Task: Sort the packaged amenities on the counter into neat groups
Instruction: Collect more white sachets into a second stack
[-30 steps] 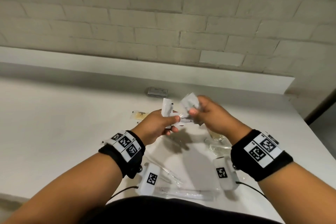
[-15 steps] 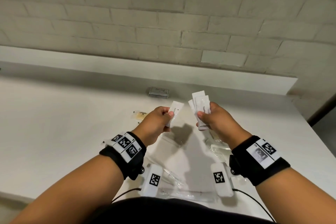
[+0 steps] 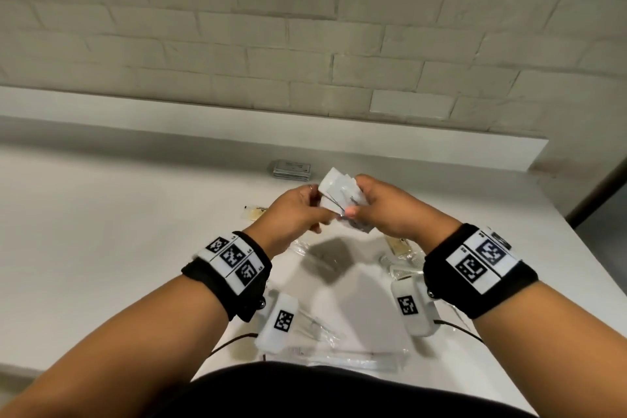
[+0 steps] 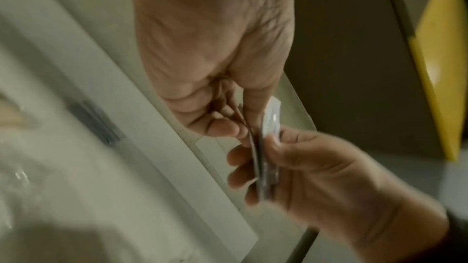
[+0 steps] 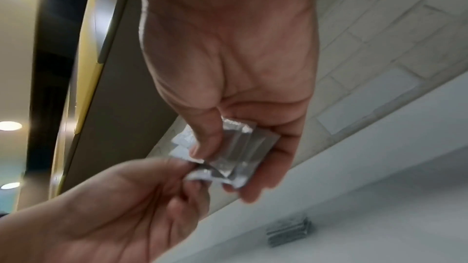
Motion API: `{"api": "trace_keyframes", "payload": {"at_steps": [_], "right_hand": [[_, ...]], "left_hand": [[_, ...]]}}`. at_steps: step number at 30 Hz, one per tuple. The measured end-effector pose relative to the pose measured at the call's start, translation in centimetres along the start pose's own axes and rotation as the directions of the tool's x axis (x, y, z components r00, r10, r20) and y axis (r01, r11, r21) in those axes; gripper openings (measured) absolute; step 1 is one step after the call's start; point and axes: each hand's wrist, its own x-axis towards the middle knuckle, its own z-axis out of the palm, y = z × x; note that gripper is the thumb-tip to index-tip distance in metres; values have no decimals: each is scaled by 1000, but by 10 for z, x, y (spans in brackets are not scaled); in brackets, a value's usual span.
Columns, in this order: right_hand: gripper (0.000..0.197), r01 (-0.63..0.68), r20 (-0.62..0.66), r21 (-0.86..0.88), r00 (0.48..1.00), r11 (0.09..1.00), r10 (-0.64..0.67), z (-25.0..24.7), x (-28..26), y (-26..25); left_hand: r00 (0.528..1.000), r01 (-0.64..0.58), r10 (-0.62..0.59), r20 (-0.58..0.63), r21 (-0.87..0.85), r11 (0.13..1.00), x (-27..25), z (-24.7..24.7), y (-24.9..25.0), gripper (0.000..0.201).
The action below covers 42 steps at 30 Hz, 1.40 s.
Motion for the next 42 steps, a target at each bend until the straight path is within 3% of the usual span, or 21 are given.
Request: {"api": "trace_keyframes", "payload": {"at_steps": [2,3,5,7,9,11,13,16,17,20,22,26,30,37,40,42], "right_hand": [[23,-22,-22,170,999,985,26,8,1,-1],[27,-18,-50,267,998,963,32,11,1,-1],[46,6,-77,408,997,913,27,15,0,-2],[74,12,-37,433,999,901,4,21,0,-3],[94,6,18,360,1000,933,-13,30,3,-6],[100,-14,18,297,1000,955,9,37,6,-8],[103,-14,-64,188,998,982,27,33,4,-12],[117,47,-217,-204,972,978,-92,21,-4,-8],[126,86,-182,-300,973,950,-145,18,-6,-8],[147,240,89,-436,970,867,-224,22,-5,-9],[145,303,138,-462,953,834,-270,25,-3,-8],[121,339,26,-460,929,821,-370,24,-5,-4],[128,346,59,-433,932,832,-356,27,-4,-1],[120,345,-13,-432,921,833,-389,27,-3,-2],[121,259,-78,-149,959,954,-272,24,-3,-1],[80,164,-206,149,970,975,-132,24,2,1]], "left_hand": [[1000,14,-18,-15,-261,965,1,0,8,15],[1000,13,-12,5,-329,944,0,0,10,22],[998,7,12,58,-323,947,-4,1,10,43],[997,-7,27,67,-278,961,-7,8,9,49],[997,10,14,79,-308,951,-7,16,7,40],[999,34,-21,39,-359,933,-6,23,10,28],[996,53,-75,-43,-386,921,-3,23,12,23],[981,114,-167,-101,-395,912,-1,17,12,15],[979,151,-190,-69,-371,916,-3,17,13,13],[972,235,-221,83,-262,936,-8,21,13,20],[958,275,-242,153,-257,926,-10,24,12,21],[933,353,-308,188,-300,886,-7,21,13,19],[927,368,-316,202,-323,872,-8,22,17,24],[944,329,-302,133,-449,831,-8,30,23,22],[967,173,-249,-47,-598,783,-5,26,23,17],[963,38,-202,-179,-651,758,0,20,22,14]]}}
